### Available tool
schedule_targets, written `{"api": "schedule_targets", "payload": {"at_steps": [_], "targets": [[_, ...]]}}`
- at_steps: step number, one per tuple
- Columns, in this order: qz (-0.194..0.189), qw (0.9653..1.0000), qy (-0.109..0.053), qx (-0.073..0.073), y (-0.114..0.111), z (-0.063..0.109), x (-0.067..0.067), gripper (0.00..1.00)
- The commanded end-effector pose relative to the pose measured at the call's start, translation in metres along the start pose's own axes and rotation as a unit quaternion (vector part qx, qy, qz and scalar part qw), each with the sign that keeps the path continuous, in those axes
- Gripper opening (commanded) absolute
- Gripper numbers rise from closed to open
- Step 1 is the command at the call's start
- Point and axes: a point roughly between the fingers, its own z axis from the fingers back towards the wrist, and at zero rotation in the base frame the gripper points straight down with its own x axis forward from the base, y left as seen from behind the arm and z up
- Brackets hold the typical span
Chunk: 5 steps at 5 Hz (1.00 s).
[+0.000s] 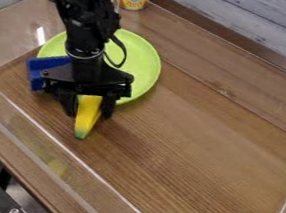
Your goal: Remove the banana from inside the green plate and put it on the table
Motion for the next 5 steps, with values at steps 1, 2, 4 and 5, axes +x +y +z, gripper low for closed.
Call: {"api": "schedule_targets", "payload": {"at_steps": [1, 2, 4, 5], "targets": [[-0.005, 0.9999, -0.015, -0.002, 0.000, 0.013, 0.007, 0.00], [-0.015, 0.9998, -0.016, 0.001, 0.000, 0.021, 0.007, 0.00], [-0.059, 0.9980, -0.025, -0.002, -0.012, 0.055, 0.002, 0.00], [-0.086, 0.9955, -0.033, -0.022, -0.026, 0.086, -0.001, 0.00]]}}
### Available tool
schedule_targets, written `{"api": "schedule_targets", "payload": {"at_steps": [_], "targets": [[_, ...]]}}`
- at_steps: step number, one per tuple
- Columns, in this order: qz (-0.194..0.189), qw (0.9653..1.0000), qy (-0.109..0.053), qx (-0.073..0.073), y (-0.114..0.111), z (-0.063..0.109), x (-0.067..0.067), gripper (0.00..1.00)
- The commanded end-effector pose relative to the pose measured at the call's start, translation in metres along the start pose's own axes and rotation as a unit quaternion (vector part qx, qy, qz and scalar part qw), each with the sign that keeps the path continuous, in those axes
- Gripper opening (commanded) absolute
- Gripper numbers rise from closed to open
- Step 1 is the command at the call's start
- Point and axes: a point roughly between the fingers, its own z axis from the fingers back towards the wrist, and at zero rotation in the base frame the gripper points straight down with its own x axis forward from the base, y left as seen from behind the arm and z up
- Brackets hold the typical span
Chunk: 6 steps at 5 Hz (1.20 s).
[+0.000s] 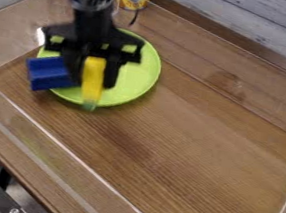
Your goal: Remove the banana from inside the green plate and put it on the table
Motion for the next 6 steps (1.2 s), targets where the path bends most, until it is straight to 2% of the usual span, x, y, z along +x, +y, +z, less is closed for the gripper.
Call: {"api": "schedule_targets", "payload": {"at_steps": [1, 2, 3, 4, 5, 6], "targets": [[-0.018, 0.9989, -0.034, -0.027, -0.013, 0.035, 0.007, 0.00], [-0.026, 0.9977, -0.049, -0.039, -0.023, 0.052, 0.009, 0.00], [-0.046, 0.9963, -0.055, -0.046, -0.040, 0.059, 0.003, 0.00], [-0.074, 0.9942, -0.061, -0.050, -0.055, 0.061, -0.006, 0.00], [-0.106, 0.9908, -0.065, -0.053, -0.073, 0.059, -0.016, 0.00], [-0.140, 0.9865, -0.062, -0.059, -0.094, 0.055, -0.032, 0.00]]}}
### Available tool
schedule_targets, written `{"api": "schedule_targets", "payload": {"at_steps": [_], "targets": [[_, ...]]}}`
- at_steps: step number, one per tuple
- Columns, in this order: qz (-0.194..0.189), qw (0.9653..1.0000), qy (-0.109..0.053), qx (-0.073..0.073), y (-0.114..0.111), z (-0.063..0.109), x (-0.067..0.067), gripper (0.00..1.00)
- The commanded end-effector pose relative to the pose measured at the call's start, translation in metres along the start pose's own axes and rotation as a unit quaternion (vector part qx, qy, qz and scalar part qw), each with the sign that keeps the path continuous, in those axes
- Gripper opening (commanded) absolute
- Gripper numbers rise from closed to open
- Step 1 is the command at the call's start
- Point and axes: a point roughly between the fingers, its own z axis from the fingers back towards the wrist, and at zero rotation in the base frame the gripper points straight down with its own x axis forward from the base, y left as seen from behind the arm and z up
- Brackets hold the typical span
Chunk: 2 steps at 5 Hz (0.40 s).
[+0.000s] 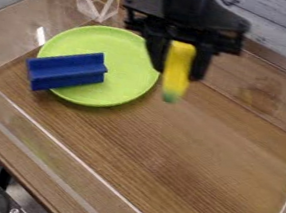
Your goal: Remove the banana from inside the green plate and put it on the table
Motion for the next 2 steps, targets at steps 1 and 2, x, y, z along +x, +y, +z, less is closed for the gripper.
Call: {"api": "schedule_targets", "payload": {"at_steps": [1, 2], "targets": [[-0.023, 0.9997, -0.010, -0.008, -0.0216, -0.0021, -0.0026, 0.00], [-0.040, 0.9991, -0.006, -0.009, -0.0255, -0.0096, -0.0068, 0.00]]}}
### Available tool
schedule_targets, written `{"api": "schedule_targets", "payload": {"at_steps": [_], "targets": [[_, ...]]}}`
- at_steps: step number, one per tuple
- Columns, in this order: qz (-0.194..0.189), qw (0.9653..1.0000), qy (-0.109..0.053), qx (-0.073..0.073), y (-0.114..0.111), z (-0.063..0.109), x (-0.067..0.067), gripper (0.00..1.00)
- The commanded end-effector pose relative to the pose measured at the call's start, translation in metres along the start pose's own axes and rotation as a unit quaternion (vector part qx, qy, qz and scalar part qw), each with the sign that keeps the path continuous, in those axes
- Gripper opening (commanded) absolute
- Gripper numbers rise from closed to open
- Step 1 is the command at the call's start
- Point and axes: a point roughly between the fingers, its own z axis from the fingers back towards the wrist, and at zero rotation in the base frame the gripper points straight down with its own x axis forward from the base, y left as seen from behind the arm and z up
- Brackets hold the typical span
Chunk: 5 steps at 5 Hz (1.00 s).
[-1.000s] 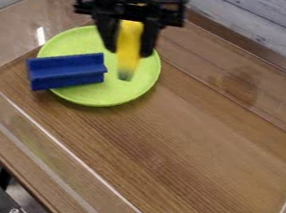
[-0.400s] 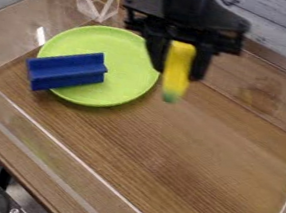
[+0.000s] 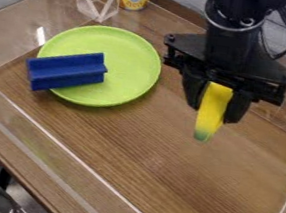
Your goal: Remove the banana from inside the green plate and put it on the table
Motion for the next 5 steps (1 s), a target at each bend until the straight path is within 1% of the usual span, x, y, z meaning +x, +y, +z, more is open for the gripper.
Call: {"api": "schedule_targets", "payload": {"at_steps": [1, 3, 5], "targets": [[-0.018, 0.9998, -0.005, -0.010, -0.007, 0.006, -0.002, 0.00], [-0.046, 0.9988, 0.007, -0.015, -0.019, 0.002, -0.012, 0.00], [-0.056, 0.9982, 0.009, -0.018, -0.030, -0.010, -0.019, 0.00]]}}
